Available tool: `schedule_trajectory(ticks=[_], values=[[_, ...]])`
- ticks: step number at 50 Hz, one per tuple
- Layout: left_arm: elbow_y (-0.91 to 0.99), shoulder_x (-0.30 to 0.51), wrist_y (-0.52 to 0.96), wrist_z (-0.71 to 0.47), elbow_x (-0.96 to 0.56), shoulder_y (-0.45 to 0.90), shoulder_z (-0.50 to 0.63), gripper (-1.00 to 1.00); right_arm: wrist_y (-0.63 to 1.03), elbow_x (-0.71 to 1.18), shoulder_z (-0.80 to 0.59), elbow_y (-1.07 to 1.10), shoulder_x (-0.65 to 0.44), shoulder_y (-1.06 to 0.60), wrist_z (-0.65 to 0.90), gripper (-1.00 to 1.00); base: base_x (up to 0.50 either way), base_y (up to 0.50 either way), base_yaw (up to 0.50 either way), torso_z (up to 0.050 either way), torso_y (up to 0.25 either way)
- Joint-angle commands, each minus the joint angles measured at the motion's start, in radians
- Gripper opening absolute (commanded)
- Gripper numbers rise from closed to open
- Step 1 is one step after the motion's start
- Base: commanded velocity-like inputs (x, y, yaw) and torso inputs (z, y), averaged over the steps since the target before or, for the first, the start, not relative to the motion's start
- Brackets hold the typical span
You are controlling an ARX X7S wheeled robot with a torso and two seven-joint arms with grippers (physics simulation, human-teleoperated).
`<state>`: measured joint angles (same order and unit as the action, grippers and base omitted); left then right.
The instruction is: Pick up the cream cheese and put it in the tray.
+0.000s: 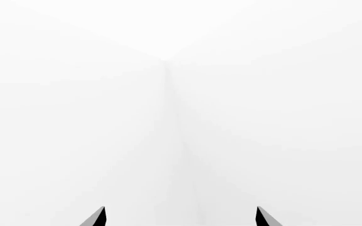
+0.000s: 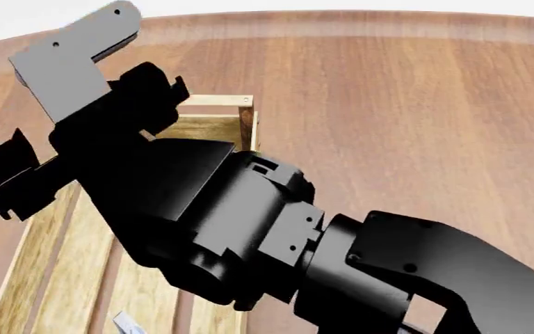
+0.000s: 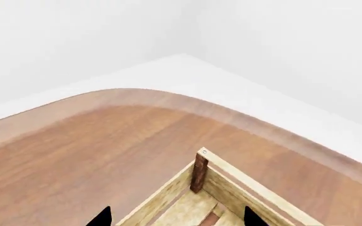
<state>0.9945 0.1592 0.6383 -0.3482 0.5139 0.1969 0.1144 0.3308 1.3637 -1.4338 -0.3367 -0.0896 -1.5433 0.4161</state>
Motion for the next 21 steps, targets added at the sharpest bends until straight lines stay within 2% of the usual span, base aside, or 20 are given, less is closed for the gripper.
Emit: schedule_trajectory(ticks=[1,21], values=[[0.000,0.001,-0.001,-0.001,0.000,0.000,0.001,1.00,-0.095,0.009,0.103,0.168,-0.101,-0.041,0.202,1.00,0.00,0.00,0.00,0.000,0.000],[0.009,0.000,0.006,0.002,0.006,-0.001,0.004,1.00,-0.220,-0.067,0.239,0.450,-0.289,-0.081,0.467,1.00,0.00,0.00,0.00,0.000,0.000]])
